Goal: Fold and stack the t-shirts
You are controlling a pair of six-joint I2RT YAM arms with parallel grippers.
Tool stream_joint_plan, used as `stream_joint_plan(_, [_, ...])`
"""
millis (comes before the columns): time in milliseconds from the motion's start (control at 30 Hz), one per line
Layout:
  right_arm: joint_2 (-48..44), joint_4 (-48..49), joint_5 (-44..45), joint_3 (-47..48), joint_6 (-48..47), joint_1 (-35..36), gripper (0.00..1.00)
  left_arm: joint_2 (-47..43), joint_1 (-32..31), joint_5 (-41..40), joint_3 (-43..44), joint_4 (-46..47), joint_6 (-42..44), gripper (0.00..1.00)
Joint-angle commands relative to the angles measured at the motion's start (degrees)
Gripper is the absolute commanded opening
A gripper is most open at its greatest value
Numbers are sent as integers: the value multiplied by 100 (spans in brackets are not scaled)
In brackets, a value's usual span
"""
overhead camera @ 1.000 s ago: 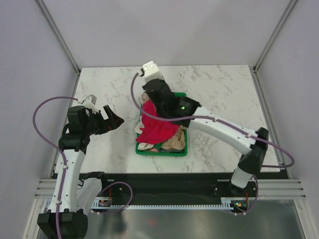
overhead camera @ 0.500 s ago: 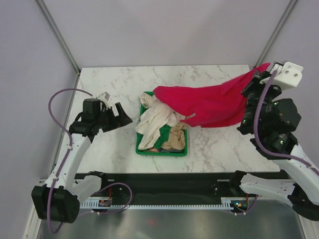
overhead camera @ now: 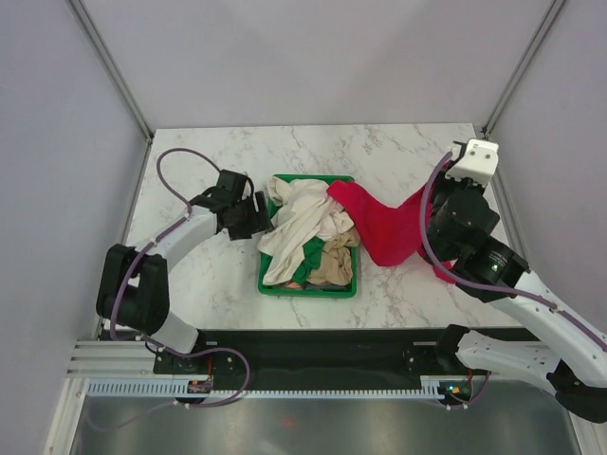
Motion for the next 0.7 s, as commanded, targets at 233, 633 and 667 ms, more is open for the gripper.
stream_joint_plan(233, [-213,-304,-293,-266,635,-34,0,1302,-409,-375,769,312,-64,22])
stream_joint_plan(633, [-125,-805,-1330,-442,1672,-43,0,1532,803,-2362,2404,-1446,1263,2])
stream_joint_plan(667, [-98,-858,-1470,-433,1873,-43,0,1584,987,-2345,2526,-1446,1447,2])
